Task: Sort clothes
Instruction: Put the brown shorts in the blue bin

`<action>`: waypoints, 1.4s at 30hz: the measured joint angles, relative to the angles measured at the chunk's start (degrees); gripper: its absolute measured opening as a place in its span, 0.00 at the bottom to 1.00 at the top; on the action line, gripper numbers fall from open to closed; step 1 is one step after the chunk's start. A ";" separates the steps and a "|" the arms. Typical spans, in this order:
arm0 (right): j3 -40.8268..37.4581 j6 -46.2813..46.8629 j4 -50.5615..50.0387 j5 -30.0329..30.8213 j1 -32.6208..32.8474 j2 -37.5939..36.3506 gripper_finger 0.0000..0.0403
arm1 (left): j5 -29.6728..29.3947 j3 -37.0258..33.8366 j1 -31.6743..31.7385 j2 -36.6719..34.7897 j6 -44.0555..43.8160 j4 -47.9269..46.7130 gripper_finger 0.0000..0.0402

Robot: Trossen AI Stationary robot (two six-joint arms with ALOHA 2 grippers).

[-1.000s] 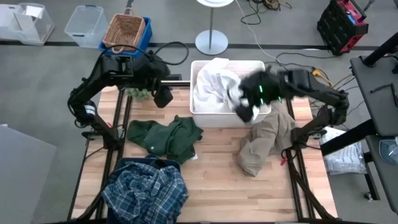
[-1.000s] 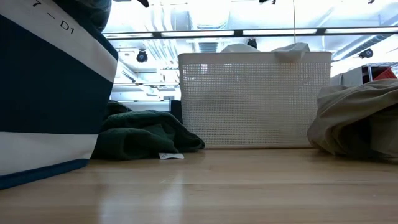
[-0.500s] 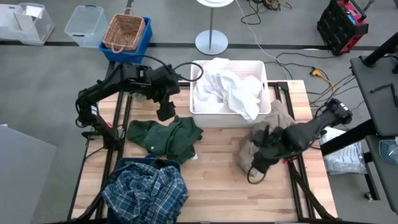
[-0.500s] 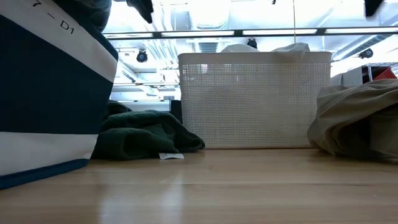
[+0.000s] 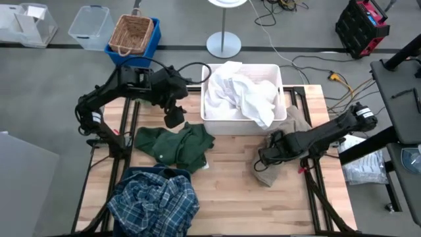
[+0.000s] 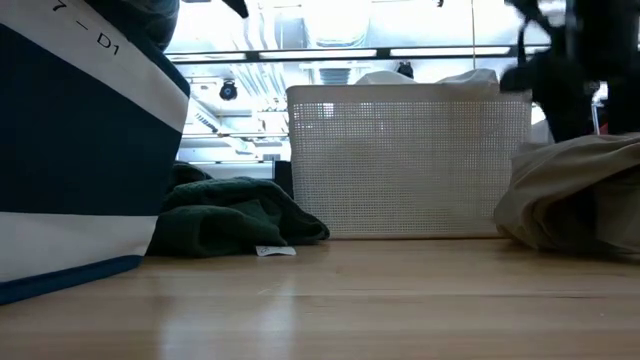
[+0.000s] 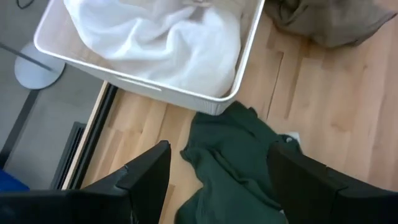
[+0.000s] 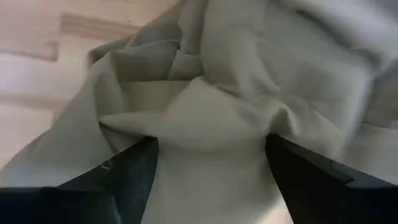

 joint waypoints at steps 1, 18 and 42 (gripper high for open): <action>-2.32 0.55 2.89 -0.02 -0.59 -0.10 0.70 | 0.00 0.48 -0.06 -0.12 -0.28 -0.01 0.60; -17.12 -13.96 31.34 6.51 -0.01 0.31 0.07 | -4.96 1.75 -2.14 -2.41 -3.54 0.50 0.60; 29.95 -88.79 39.83 4.52 0.27 -2.73 0.06 | -5.46 10.55 -18.80 -5.03 -19.10 19.15 0.60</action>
